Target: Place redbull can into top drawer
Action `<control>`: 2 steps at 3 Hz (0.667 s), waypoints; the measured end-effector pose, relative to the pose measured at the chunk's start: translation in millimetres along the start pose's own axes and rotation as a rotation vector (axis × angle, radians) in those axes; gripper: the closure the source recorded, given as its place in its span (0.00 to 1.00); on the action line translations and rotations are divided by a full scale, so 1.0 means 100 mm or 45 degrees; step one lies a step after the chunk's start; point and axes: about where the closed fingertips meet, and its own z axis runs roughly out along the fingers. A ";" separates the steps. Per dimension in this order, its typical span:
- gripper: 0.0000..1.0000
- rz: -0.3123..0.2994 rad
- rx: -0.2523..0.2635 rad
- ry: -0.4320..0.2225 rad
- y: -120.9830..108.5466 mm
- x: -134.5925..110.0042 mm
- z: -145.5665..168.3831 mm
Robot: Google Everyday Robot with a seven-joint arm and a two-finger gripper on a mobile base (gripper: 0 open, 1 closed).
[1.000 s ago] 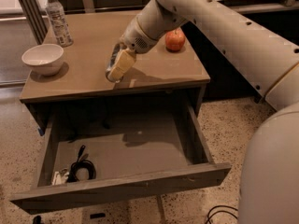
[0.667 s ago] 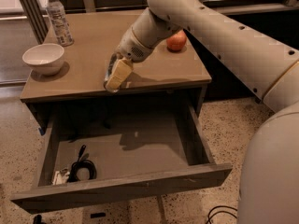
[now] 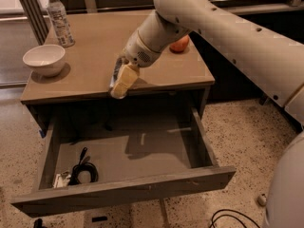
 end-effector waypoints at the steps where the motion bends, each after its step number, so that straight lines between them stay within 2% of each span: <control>1: 1.00 0.010 0.021 0.001 0.42 0.11 -0.17; 2: 1.00 0.114 0.027 0.001 0.97 0.49 -0.30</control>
Offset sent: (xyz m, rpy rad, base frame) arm -0.1532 -0.0811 -0.0231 0.0521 0.0660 -0.1477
